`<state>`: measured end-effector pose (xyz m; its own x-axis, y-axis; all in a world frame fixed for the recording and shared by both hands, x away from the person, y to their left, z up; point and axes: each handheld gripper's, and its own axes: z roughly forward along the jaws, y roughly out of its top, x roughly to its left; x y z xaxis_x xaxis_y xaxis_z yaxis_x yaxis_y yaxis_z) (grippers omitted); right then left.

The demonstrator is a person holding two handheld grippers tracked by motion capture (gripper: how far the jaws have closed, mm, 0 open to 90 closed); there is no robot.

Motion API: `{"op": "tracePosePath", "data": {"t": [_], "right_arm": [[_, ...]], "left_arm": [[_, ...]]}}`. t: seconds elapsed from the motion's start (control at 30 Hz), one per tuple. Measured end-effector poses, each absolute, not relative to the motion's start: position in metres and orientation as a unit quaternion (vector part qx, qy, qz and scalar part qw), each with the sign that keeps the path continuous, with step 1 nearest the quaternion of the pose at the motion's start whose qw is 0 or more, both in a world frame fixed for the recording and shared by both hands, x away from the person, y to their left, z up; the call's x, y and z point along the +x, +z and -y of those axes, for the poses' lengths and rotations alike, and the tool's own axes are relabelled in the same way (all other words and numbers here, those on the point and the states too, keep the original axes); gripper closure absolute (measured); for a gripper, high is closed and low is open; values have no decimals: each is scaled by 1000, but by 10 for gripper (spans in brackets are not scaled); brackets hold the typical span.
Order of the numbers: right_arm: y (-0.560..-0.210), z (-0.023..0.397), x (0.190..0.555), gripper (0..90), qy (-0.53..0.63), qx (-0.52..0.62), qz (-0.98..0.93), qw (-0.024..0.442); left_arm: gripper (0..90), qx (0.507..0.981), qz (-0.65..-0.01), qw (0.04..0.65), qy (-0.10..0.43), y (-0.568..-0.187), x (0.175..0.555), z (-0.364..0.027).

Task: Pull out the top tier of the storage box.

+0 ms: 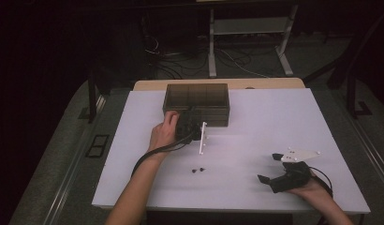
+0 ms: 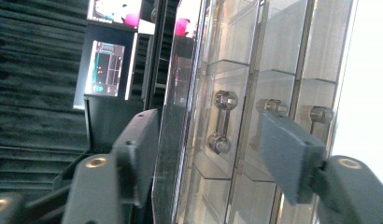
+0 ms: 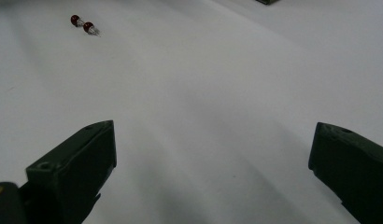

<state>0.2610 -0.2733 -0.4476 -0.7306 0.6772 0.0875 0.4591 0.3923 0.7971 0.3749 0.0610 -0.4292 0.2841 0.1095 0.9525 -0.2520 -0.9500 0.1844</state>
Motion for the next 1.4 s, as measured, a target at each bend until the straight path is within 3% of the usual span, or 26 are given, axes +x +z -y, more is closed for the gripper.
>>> {"op": "tracePosePath", "data": {"t": [0.6, 1.4], "right_arm": [[-448, 273, 261, 4, 430, 344, -825, 126], [-448, 274, 261, 4, 429, 344, -825, 127]], "left_arm": [[656, 798, 42, 145, 584, -430, 376, -62], [767, 796, 48, 122, 591, -436, 381, -64]]}}
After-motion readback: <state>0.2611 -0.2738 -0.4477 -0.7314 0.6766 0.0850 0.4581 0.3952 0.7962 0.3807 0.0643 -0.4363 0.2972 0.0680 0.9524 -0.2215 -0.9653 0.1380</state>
